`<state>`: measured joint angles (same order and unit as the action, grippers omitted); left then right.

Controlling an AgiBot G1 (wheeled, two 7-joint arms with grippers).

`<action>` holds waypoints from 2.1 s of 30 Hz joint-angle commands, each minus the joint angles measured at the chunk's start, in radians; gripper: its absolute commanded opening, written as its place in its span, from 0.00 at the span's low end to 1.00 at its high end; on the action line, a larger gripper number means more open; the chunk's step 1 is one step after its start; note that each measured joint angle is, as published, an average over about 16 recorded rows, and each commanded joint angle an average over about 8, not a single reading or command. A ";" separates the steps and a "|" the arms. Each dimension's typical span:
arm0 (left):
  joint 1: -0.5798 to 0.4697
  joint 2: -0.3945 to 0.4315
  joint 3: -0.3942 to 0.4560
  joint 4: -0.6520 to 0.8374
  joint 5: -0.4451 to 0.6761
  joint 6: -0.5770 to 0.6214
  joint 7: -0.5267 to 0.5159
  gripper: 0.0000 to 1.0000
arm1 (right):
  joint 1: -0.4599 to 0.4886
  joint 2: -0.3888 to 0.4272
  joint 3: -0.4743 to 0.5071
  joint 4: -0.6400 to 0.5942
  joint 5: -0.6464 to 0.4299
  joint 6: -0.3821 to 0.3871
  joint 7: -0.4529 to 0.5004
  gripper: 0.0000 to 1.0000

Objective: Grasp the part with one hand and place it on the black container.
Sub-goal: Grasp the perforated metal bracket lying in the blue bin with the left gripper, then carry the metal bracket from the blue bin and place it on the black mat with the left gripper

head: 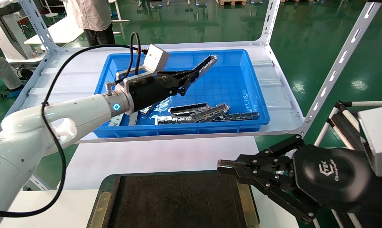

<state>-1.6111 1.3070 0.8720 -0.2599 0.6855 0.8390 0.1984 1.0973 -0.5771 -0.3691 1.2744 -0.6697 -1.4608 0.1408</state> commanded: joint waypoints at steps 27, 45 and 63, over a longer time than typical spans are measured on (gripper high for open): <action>0.210 -0.362 -0.014 -0.501 -0.082 0.394 -0.104 0.00 | 0.000 0.000 0.000 0.000 0.000 0.000 0.000 0.00; 0.540 -0.622 0.025 -1.080 -0.104 0.117 -0.238 0.00 | 0.000 0.000 -0.001 0.000 0.000 0.000 0.000 0.00; 0.803 -0.572 0.106 -1.091 -0.070 -0.252 -0.260 0.00 | 0.000 0.000 -0.001 0.000 0.001 0.000 0.000 0.00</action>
<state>-0.8131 0.7407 0.9771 -1.3508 0.6154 0.5812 -0.0634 1.0975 -0.5769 -0.3698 1.2744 -0.6691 -1.4605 0.1404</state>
